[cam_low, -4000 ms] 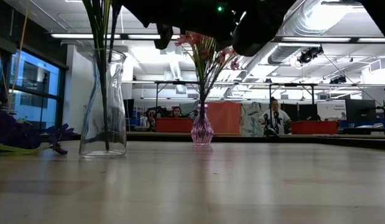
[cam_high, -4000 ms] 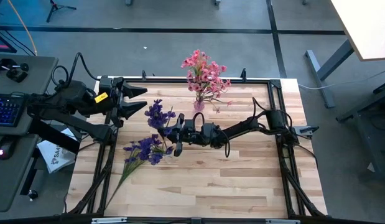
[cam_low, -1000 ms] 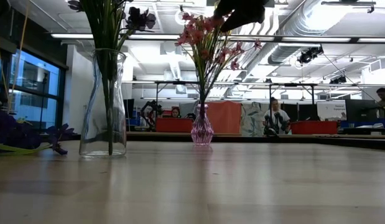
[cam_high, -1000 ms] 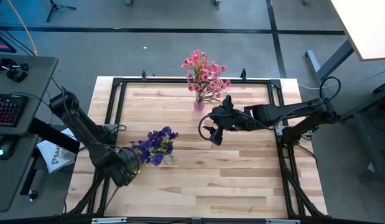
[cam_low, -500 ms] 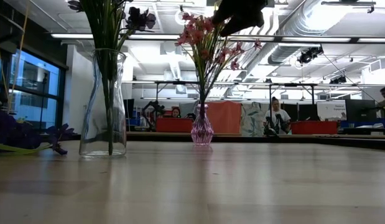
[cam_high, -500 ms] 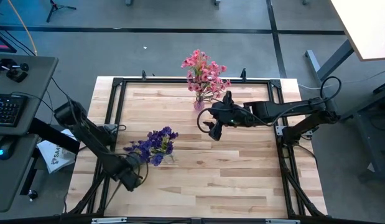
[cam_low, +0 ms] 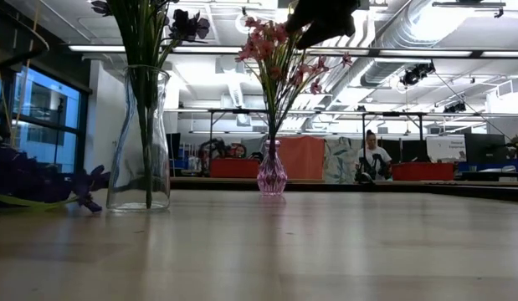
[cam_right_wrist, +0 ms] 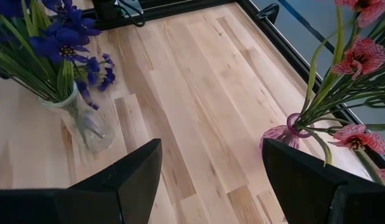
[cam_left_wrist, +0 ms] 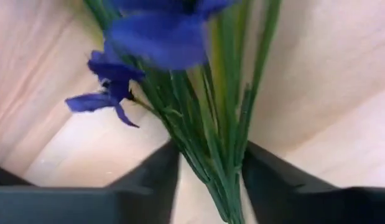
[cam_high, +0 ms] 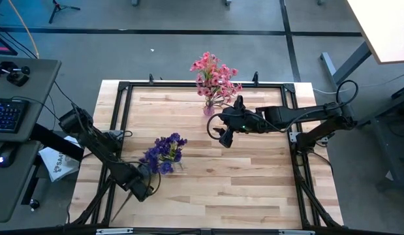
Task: Sort flowers into vase by color
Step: Put the purple flowers into the transparent vase
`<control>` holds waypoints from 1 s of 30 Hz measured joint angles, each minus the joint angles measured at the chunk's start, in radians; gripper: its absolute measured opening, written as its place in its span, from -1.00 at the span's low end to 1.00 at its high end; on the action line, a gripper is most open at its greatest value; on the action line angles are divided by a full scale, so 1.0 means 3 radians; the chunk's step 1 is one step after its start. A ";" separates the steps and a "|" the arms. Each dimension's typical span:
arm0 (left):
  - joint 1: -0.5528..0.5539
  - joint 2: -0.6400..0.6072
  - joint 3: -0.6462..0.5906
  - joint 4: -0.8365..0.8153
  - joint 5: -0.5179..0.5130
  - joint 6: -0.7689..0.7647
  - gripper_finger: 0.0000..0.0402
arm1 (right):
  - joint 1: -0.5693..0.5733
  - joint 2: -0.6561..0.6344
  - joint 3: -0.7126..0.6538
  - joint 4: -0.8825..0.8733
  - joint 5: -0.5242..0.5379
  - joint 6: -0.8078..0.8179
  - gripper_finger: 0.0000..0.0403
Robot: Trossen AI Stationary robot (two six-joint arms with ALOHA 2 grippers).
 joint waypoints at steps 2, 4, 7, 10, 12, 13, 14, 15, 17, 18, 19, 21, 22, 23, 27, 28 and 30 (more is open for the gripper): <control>-0.0025 0.0001 0.0002 -0.0016 -0.0044 0.0008 -0.49 | 0.0000 0.0000 0.0000 -0.0019 -0.0002 -0.0027 0.35; -0.0047 -0.0037 -0.0001 -0.0028 -0.0082 0.0010 -0.76 | 0.0000 0.0000 0.0000 -0.0029 -0.0003 -0.0033 0.35; -0.0083 -0.0204 -0.0021 -0.0116 -0.0189 -0.0104 -0.94 | 0.0000 0.0000 0.0000 -0.0044 -0.0003 -0.0058 0.35; -0.0095 -0.0506 -0.0024 -0.0361 -0.0249 -0.0315 -0.91 | 0.0000 0.0000 0.0000 -0.0044 -0.0002 -0.0060 0.35; -0.0095 -0.0755 -0.0015 -0.0632 -0.0392 -0.0493 -0.94 | 0.0000 0.0000 0.0000 -0.0044 -0.0003 -0.0073 0.35; -0.0092 -0.0879 -0.0018 -0.0796 -0.0500 -0.0588 -0.96 | 0.0000 0.0000 0.0000 -0.0044 -0.0002 -0.0085 0.35; -0.0075 -0.1012 -0.0022 -0.0919 -0.0618 -0.0685 -0.98 | 0.0000 0.0000 0.0000 -0.0044 -0.0001 -0.0090 0.35; -0.0045 -0.1151 -0.0022 -0.1003 -0.0735 -0.0767 -0.98 | 0.0000 0.0000 0.0000 -0.0044 -0.0001 -0.0100 0.35; 0.0060 -0.1411 -0.0020 -0.1169 -0.1000 -0.0855 -0.98 | -0.0001 0.0000 0.0000 -0.0042 -0.0001 -0.0112 0.35; 0.0124 -0.1528 -0.0020 -0.1248 -0.1133 -0.0881 -0.98 | -0.0001 0.0000 0.0000 -0.0042 -0.0001 -0.0111 0.35; 0.0199 -0.1647 -0.0020 -0.1304 -0.1279 -0.0892 -0.99 | -0.0001 0.0000 0.0000 -0.0040 -0.0001 -0.0104 0.35; 0.0359 -0.1864 -0.0019 -0.1295 -0.1607 -0.0876 -0.99 | -0.0001 0.0000 0.0000 -0.0018 -0.0001 -0.0087 0.35; 0.0449 -0.1958 -0.0019 -0.1287 -0.1766 -0.0829 -0.99 | -0.0001 0.0000 0.0000 -0.0002 -0.0001 -0.0086 0.35; 0.0543 -0.2042 -0.0019 -0.1276 -0.1911 -0.0766 -0.99 | -0.0001 0.0000 0.0000 0.0011 -0.0001 -0.0085 0.35; 0.0984 -0.2323 -0.0018 -0.1269 -0.2420 -0.0402 -1.00 | -0.0001 0.0000 0.0000 0.0069 -0.0001 -0.0022 0.35; 0.1112 -0.2380 -0.0015 -0.1269 -0.2546 -0.0309 -1.00 | -0.0001 0.0000 0.0000 0.0080 -0.0001 -0.0003 0.35; 0.1377 -0.2477 -0.0015 -0.1255 -0.2818 -0.0130 -1.00 | -0.0001 0.0000 0.0000 0.0082 -0.0001 0.0035 0.35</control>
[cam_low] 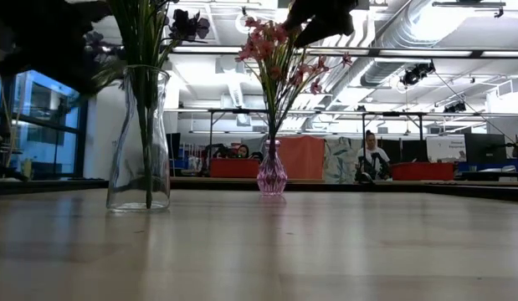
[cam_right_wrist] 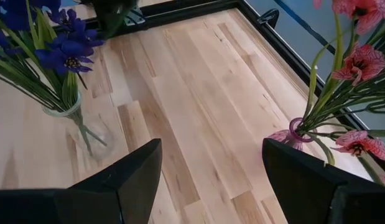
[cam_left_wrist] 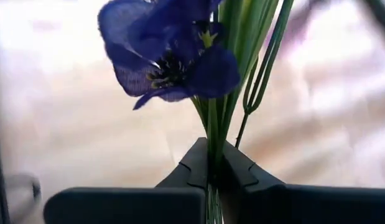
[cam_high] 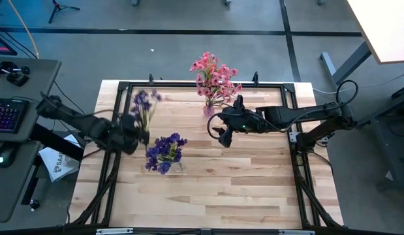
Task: Sort flowers into vase by color
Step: Put the purple flowers into the transparent vase
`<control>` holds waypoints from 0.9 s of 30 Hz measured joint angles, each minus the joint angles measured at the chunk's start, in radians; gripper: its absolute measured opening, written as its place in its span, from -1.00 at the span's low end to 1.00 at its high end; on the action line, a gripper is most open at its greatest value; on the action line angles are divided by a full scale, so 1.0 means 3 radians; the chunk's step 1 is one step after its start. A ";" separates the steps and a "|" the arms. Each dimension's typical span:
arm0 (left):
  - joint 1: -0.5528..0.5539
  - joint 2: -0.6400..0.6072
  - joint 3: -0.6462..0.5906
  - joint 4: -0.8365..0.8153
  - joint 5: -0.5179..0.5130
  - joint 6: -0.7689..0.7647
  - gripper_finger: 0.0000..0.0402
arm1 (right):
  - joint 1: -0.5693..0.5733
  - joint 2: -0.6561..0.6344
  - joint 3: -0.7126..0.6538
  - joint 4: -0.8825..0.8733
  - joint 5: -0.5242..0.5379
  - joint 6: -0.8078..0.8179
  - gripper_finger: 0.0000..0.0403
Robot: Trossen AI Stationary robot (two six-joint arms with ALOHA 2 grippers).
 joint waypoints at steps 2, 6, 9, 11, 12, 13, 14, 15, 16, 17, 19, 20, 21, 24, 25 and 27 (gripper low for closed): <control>0.0248 -0.0078 0.0015 0.0044 -0.0283 0.0232 -1.00 | 0.0000 0.0000 0.0000 0.0001 0.0000 0.0022 0.35; 0.0597 -0.0196 0.0086 0.0534 -0.0721 0.1213 -1.00 | 0.0000 0.0000 0.0000 0.0000 0.0000 0.0071 0.35; 0.0677 -0.0317 0.0076 0.1251 -0.0676 0.2149 -1.00 | 0.0001 0.0000 0.0000 0.0000 0.0000 0.0082 0.35; 0.0638 -0.0397 0.0041 0.1734 -0.0533 0.2678 -1.00 | 0.0001 0.0000 0.0000 0.0000 0.0000 0.0082 0.35; 0.0595 -0.0438 0.0013 0.2005 -0.0462 0.2898 -1.00 | 0.0001 0.0000 0.0000 0.0000 0.0000 0.0083 0.35; 0.0543 -0.0479 -0.0010 0.2230 -0.0409 0.3068 -1.00 | 0.0001 0.0000 0.0000 0.0000 0.0000 0.0083 0.35; 0.0481 -0.0516 -0.0042 0.2423 -0.0387 0.3209 -1.00 | 0.0001 0.0000 0.0000 0.0000 0.0000 0.0083 0.35; 0.0412 -0.0555 -0.0082 0.2622 -0.0392 0.3337 -1.00 | 0.0001 0.0000 0.0000 0.0000 0.0000 0.0093 0.35; 0.0342 -0.0597 -0.0138 0.2859 -0.0425 0.3461 -1.00 | 0.0001 0.0000 0.0000 0.0000 0.0000 0.0106 0.35; 0.0265 -0.0642 -0.0209 0.3072 -0.0483 0.3576 -1.00 | 0.0001 0.0000 0.0000 0.0000 0.0000 0.0135 0.35; 0.0103 -0.0733 -0.0376 0.3393 -0.0642 0.3724 -1.00 | 0.0001 0.0000 0.0000 -0.0004 0.0000 0.0185 0.35; 0.0032 -0.0780 -0.0464 0.3505 -0.0713 0.3774 -1.00 | 0.0001 0.0000 0.0000 -0.0015 0.0000 0.0215 0.35; -0.0029 -0.0830 -0.0547 0.3541 -0.0772 0.3782 -1.00 | 0.0001 0.0000 0.0000 -0.0025 0.0000 0.0240 0.35; -0.0169 -0.0969 -0.0793 0.3714 -0.0769 0.3767 -1.00 | 0.0001 0.0000 0.0000 -0.0024 0.0000 0.0268 0.35; -0.0212 -0.1020 -0.0865 0.3784 -0.0726 0.3779 -1.00 | 0.0001 0.0000 0.0000 -0.0024 0.0000 0.0283 0.35; -0.0302 -0.1110 -0.0983 0.3984 -0.0625 0.3854 -1.00 | 0.0001 0.0000 0.0000 -0.0025 0.0000 0.0329 0.35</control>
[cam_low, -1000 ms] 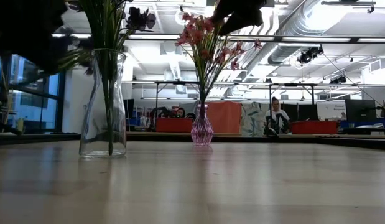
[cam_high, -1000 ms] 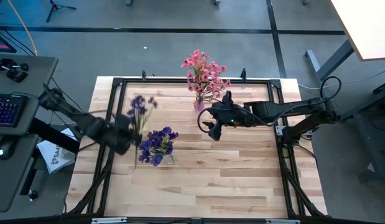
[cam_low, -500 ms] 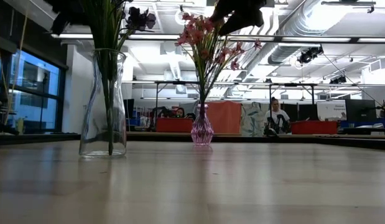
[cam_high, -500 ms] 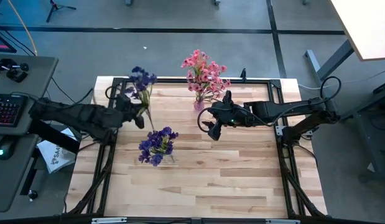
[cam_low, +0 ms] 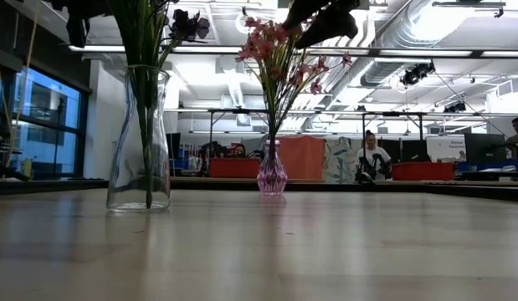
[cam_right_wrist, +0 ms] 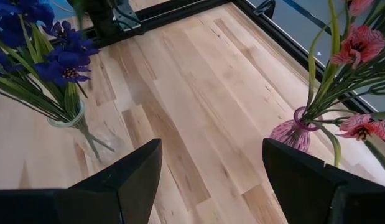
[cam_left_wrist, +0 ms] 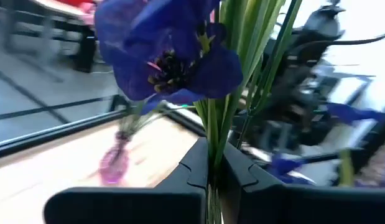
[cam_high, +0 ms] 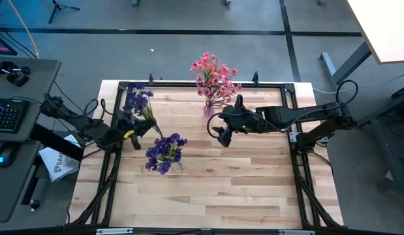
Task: Sort flowers into vase by color
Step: Put the purple flowers into the transparent vase
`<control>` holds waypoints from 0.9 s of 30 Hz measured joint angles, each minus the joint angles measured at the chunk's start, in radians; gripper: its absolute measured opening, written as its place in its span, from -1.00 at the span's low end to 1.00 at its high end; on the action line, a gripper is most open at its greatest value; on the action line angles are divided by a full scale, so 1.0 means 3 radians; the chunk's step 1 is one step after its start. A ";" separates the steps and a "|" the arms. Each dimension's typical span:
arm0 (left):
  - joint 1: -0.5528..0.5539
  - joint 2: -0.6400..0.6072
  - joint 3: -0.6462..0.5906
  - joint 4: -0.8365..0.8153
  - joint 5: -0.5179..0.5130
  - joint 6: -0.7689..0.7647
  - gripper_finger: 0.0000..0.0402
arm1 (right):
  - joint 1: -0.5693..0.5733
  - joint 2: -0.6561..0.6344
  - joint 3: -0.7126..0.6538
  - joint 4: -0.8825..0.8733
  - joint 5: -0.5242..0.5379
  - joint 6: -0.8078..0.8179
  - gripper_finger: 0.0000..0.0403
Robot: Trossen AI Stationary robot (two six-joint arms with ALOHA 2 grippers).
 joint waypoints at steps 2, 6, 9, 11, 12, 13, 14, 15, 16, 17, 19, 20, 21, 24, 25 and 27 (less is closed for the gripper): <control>-0.0081 -0.0086 -0.0065 0.0123 0.0020 0.0101 -1.00 | 0.0000 0.0000 0.0000 0.0000 0.0000 0.0035 0.35; -0.0208 -0.0233 -0.0089 0.0383 0.0207 0.0369 -1.00 | -0.0003 0.0000 0.0000 0.0000 0.0012 0.0097 0.35; -0.0295 -0.0350 -0.0089 0.0465 0.0462 0.0495 -1.00 | -0.0003 0.0000 0.0000 -0.0001 0.0040 0.0177 0.35; -0.0341 -0.0408 -0.0089 0.0446 0.0572 0.0520 -1.00 | -0.0003 0.0000 0.0000 0.0000 0.0067 0.0217 0.35; -0.0357 -0.0424 -0.0089 0.0420 0.0590 0.0522 -1.00 | -0.0003 0.0000 0.0000 -0.0001 0.0072 0.0236 0.35; -0.0370 -0.0427 -0.0089 0.0398 0.0598 0.0525 -1.00 | -0.0003 0.0000 0.0000 -0.0001 0.0083 0.0272 0.35; -0.0369 -0.0423 -0.0089 0.0375 0.0599 0.0527 -1.00 | -0.0003 0.0000 0.0000 -0.0001 0.0095 0.0293 0.35; -0.0369 -0.0415 -0.0096 0.0372 0.0599 0.0540 -1.00 | -0.0003 0.0000 0.0000 0.0000 0.0103 0.0318 0.35; -0.0369 -0.0401 -0.0110 0.0375 0.0594 0.0550 -1.00 | -0.0003 0.0000 0.0000 0.0000 0.0130 0.0352 0.35; -0.0367 -0.0374 -0.0139 0.0426 0.0568 0.0566 -1.00 | -0.0003 0.0000 0.0000 0.0000 0.0159 0.0371 0.35; -0.0354 -0.0322 -0.0211 0.0548 0.0464 0.0640 -1.00 | -0.0003 0.0000 0.0000 0.0001 0.0172 0.0393 0.35; -0.0350 -0.0297 -0.0245 0.0609 0.0420 0.0681 -1.00 | -0.0003 0.0000 0.0000 0.0000 0.0176 0.0432 0.35; -0.0344 -0.0277 -0.0270 0.0672 0.0391 0.0704 -1.00 | -0.0003 0.0000 0.0000 0.0001 0.0181 0.0449 0.35; -0.0323 -0.0214 -0.0313 0.0714 0.0390 0.0646 -1.00 | -0.0003 0.0000 0.0000 0.0010 0.0185 0.0464 0.35; -0.0321 -0.0195 -0.0321 0.0727 0.0404 0.0620 -1.00 | -0.0003 0.0000 0.0000 0.0010 0.0184 0.0465 0.35; -0.0321 -0.0160 -0.0325 0.0801 0.0474 0.0614 -1.00 | -0.0003 0.0000 0.0000 0.0010 0.0188 0.0516 0.35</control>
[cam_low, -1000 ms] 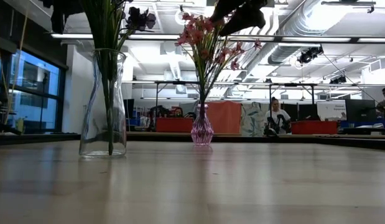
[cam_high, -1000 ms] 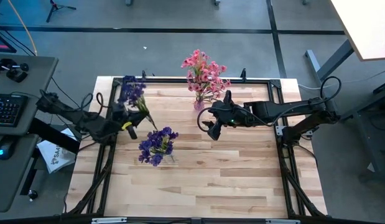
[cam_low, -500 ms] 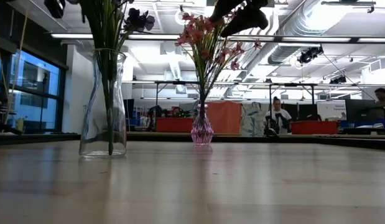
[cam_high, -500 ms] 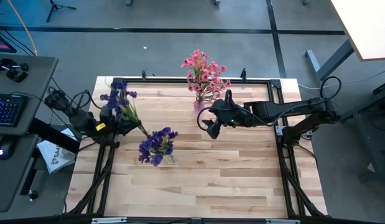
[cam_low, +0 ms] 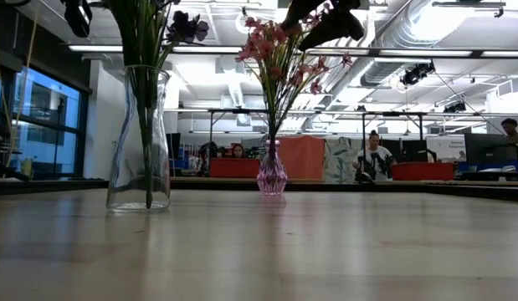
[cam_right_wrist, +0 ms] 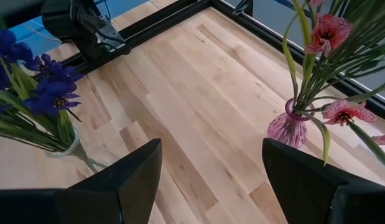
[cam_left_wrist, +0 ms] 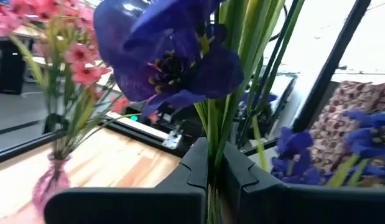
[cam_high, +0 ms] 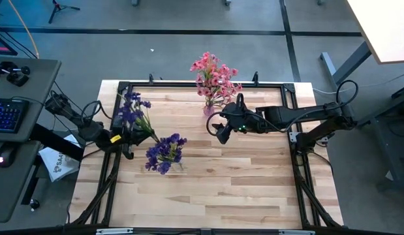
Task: Sort flowers into vase by color
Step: Put the purple flowers into the transparent vase
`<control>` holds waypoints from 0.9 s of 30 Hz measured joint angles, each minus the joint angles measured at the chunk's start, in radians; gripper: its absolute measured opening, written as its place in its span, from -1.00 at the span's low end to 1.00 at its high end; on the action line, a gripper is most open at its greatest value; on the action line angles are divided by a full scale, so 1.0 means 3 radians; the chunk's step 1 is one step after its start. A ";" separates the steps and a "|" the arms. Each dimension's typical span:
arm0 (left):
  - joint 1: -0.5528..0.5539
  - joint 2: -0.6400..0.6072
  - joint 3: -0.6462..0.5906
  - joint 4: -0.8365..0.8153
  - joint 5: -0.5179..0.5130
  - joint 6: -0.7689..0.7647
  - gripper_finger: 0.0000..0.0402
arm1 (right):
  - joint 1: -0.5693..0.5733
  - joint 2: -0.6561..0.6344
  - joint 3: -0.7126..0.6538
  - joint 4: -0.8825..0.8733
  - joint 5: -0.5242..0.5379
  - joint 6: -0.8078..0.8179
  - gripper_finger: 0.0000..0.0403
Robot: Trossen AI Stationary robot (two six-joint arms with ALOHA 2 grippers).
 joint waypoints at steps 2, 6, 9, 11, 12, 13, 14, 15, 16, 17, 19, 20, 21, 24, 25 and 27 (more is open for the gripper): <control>0.0000 0.0048 0.0000 0.0087 0.0048 0.0027 -1.00 | 0.0000 0.0000 0.0000 0.0002 0.0030 0.0009 0.35; 0.0001 0.0140 0.0000 0.0122 0.0016 0.0054 -1.00 | 0.0000 0.0000 0.0000 0.0004 0.0065 0.0031 0.35; 0.0003 0.0236 0.0000 0.0120 -0.0042 0.0120 -1.00 | 0.0000 0.0000 0.0000 0.0016 0.0071 0.0034 0.35; 0.0009 0.0301 0.0000 0.0117 -0.0089 0.0167 -1.00 | 0.0000 0.0000 0.0000 0.0015 0.0070 0.0034 0.35; 0.0011 0.0333 0.0000 0.0119 -0.0112 0.0168 -1.00 | 0.0000 0.0000 0.0000 0.0015 0.0070 0.0035 0.35; 0.0015 0.0364 0.0000 0.0120 -0.0118 0.0167 -1.00 | 0.0000 0.0000 0.0000 0.0015 0.0070 0.0035 0.35; 0.0015 0.0394 0.0000 0.0119 -0.0118 0.0165 -1.00 | 0.0000 0.0000 0.0000 0.0015 0.0070 0.0035 0.35; 0.0015 0.0420 0.0000 0.0118 -0.0107 0.0162 -1.00 | 0.0000 0.0000 0.0000 0.0015 0.0070 0.0035 0.35; 0.0015 0.0445 0.0000 0.0118 -0.0089 0.0144 -1.00 | 0.0000 0.0000 0.0000 0.0015 0.0070 0.0034 0.35; 0.0014 0.0464 0.0000 0.0119 -0.0062 0.0118 -1.00 | 0.0000 0.0000 0.0000 0.0015 0.0070 0.0033 0.35; 0.0015 0.0493 0.0000 0.0116 0.0010 0.0081 -1.00 | 0.0000 0.0000 0.0000 0.0015 0.0070 0.0032 0.35; 0.0014 0.0504 0.0000 0.0115 0.0043 0.0085 -0.99 | 0.0000 0.0000 0.0000 0.0015 0.0070 0.0032 0.35; 0.0014 0.0516 0.0000 0.0116 0.0067 0.0084 -0.99 | 0.0000 0.0000 0.0000 0.0015 0.0070 0.0031 0.35; 0.0014 0.0538 0.0000 0.0107 0.0080 0.0083 -0.96 | 0.0000 0.0000 0.0000 0.0015 0.0070 0.0027 0.35; 0.0014 0.0543 0.0000 0.0107 0.0088 0.0085 -0.94 | 0.0000 0.0000 0.0000 0.0015 0.0070 0.0025 0.35; 0.0014 0.0546 0.0000 0.0077 0.0125 0.0080 -0.90 | 0.0000 0.0000 0.0000 0.0014 0.0069 0.0023 0.35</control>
